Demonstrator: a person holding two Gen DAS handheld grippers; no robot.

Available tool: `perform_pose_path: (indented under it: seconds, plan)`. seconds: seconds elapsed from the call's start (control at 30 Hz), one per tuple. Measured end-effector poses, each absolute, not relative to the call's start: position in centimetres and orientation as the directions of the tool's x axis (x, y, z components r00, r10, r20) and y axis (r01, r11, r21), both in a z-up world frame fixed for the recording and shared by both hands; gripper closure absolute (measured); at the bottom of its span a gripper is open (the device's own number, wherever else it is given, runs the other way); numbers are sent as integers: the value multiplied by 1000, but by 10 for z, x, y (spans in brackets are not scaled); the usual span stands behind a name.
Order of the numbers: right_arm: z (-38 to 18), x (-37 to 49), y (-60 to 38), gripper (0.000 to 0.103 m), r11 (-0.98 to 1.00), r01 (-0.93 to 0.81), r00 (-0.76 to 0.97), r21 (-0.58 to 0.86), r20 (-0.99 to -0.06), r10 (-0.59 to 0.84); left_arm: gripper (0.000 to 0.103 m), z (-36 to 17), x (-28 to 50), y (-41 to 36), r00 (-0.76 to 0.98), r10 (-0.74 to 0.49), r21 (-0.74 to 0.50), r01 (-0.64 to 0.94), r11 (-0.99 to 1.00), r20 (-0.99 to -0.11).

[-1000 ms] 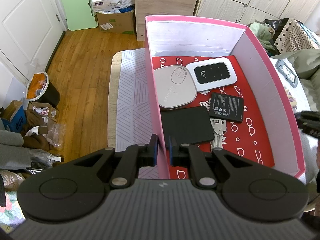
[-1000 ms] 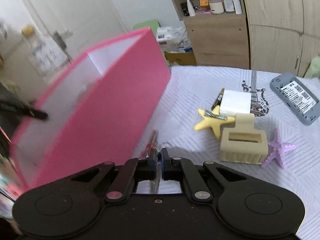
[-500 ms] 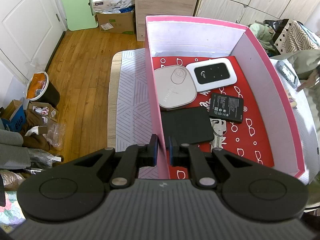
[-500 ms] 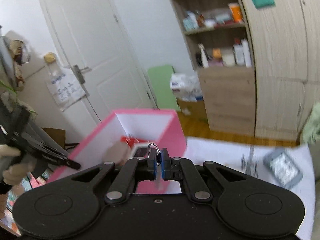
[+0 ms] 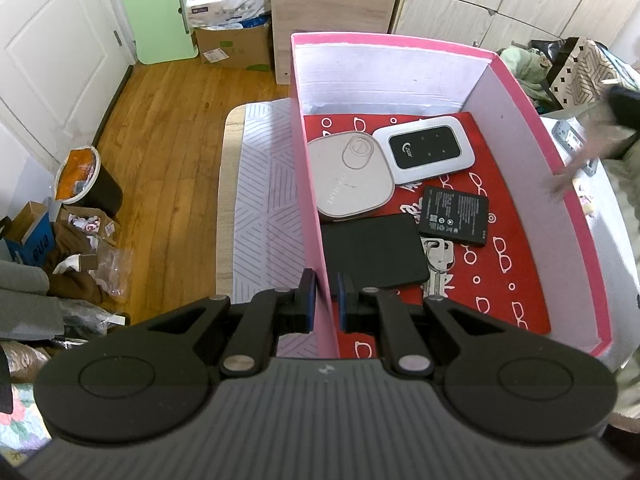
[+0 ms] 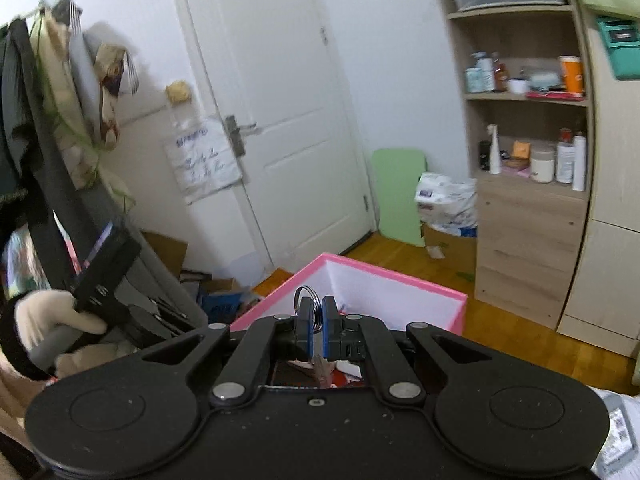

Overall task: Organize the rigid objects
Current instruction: 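Lower the second keys into the pink box and open the right gripper, then grasp the cream plastic hair clip with the right gripper and lift it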

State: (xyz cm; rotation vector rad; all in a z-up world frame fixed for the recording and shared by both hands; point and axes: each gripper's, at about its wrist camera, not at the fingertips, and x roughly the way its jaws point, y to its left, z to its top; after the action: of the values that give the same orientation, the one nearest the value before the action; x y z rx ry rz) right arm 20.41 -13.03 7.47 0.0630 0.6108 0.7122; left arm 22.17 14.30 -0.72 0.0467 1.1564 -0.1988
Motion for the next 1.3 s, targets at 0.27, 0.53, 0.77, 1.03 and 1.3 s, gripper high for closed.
perform_pose_path:
  seconds: [0.27, 0.53, 0.77, 1.03, 1.3]
  plan:
    - [25, 235, -80, 97, 810, -576, 578, 109, -646, 498, 94, -8, 221, 146, 393, -145, -80, 176, 981, -908]
    - [8, 242, -74, 97, 821, -569, 569, 45, -699, 433, 94, -9, 219, 147, 402, -151, -85, 178, 980, -903]
    - [7, 237, -74, 95, 829, -557, 600, -58, -718, 353, 94, -9, 219, 147, 404, -155, -89, 177, 980, -901]
    - [30, 217, -100, 95, 855, -518, 625, 17, -676, 391, 94, -9, 219, 148, 406, -166, -98, 184, 978, -899]
    - [48, 178, -152, 92, 878, -435, 654, 201, -600, 461, 94, -9, 220, 148, 401, -165, -101, 177, 979, -901]
